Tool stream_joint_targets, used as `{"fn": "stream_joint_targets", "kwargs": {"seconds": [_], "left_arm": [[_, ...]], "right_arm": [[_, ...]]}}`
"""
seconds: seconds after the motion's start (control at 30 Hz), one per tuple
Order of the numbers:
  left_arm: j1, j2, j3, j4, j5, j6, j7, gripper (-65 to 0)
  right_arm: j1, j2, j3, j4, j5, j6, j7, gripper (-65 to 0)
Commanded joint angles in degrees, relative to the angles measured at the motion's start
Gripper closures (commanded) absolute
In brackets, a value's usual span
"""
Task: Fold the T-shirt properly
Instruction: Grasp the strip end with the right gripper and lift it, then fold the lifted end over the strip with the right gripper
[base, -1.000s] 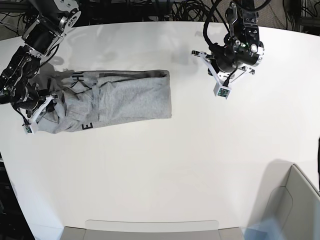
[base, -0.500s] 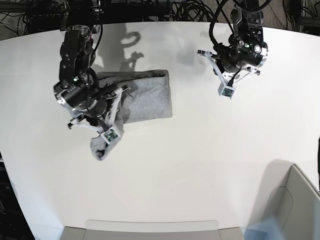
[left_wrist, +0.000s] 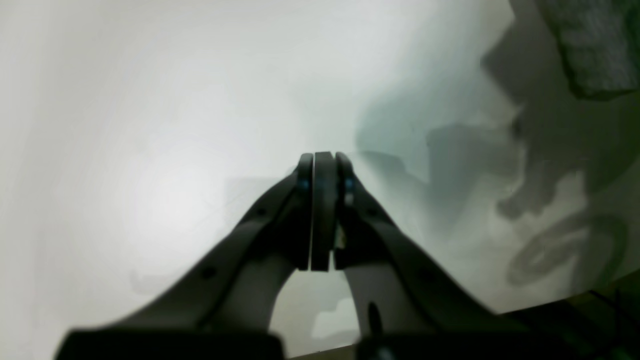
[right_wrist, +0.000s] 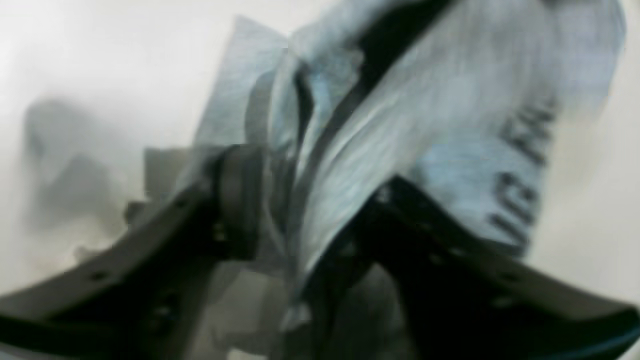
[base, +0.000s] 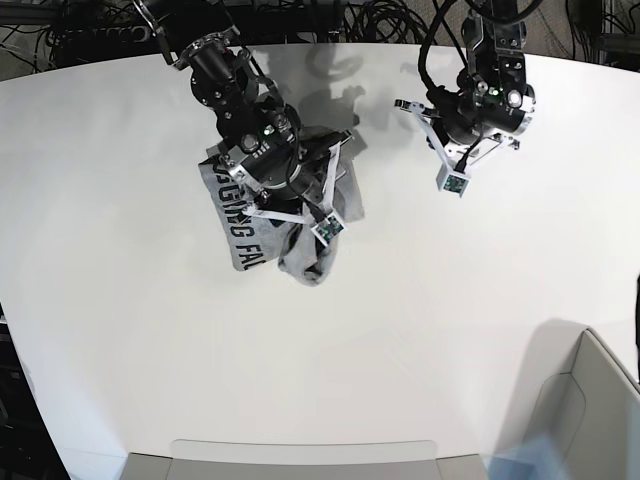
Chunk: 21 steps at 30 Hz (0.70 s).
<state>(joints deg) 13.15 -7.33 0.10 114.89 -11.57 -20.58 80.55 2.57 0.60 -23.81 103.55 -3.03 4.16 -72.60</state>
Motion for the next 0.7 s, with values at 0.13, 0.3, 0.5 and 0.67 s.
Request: {"fn": "stream_joint_targets", "kwargs": {"seconds": [0.13,0.3,0.5,0.67], "left_arm": [[-0.36,-0.18,-0.05,0.85,0.01,0.05,-0.55,0.0],[-0.44,-0.18,-0.05,0.85,0.01,0.23,-0.55,0.0],[-1.23,-0.18,0.56,0.93,-0.43,-0.04,-0.55,0.0],[-4.66,-0.01,7.33,1.20,-0.51,-0.04,-0.55,0.0]], "right_arm": [[0.99,-0.47,-1.11,7.35,0.17,-0.43,0.91,-38.1],[1.34,-0.12,-3.13,14.21,-0.18,-0.43,0.91,-36.1],[1.08,2.70,6.80,13.86,-0.18,-0.34,0.91,-23.2],[1.78,7.09,15.33,10.25,0.35,-0.16,0.99,-5.0]]}}
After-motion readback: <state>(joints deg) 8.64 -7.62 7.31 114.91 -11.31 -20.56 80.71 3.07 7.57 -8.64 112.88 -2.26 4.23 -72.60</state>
